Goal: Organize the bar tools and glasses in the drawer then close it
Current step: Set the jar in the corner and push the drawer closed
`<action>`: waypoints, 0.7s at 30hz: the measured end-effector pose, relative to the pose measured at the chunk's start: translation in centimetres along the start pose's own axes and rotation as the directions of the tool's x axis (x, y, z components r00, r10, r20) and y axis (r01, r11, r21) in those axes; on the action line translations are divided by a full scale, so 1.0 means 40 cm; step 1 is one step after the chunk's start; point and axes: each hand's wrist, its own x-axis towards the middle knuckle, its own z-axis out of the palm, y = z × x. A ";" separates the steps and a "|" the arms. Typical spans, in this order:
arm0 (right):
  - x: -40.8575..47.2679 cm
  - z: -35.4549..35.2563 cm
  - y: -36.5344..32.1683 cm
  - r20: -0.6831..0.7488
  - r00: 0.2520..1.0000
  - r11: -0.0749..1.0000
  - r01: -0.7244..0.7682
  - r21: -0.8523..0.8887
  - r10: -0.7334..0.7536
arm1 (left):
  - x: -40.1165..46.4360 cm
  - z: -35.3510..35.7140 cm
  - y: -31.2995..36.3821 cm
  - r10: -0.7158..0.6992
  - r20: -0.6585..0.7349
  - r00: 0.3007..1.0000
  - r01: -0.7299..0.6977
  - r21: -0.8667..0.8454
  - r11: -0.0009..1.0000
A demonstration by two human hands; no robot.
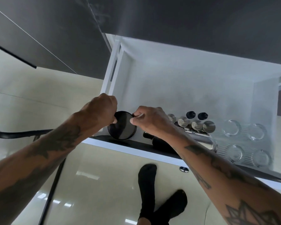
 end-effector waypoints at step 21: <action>-0.503 -0.317 0.434 -0.756 0.654 0.955 -0.238 -0.175 0.024 | -0.176 0.149 0.067 0.082 -0.545 0.834 -0.154 -0.087 0.984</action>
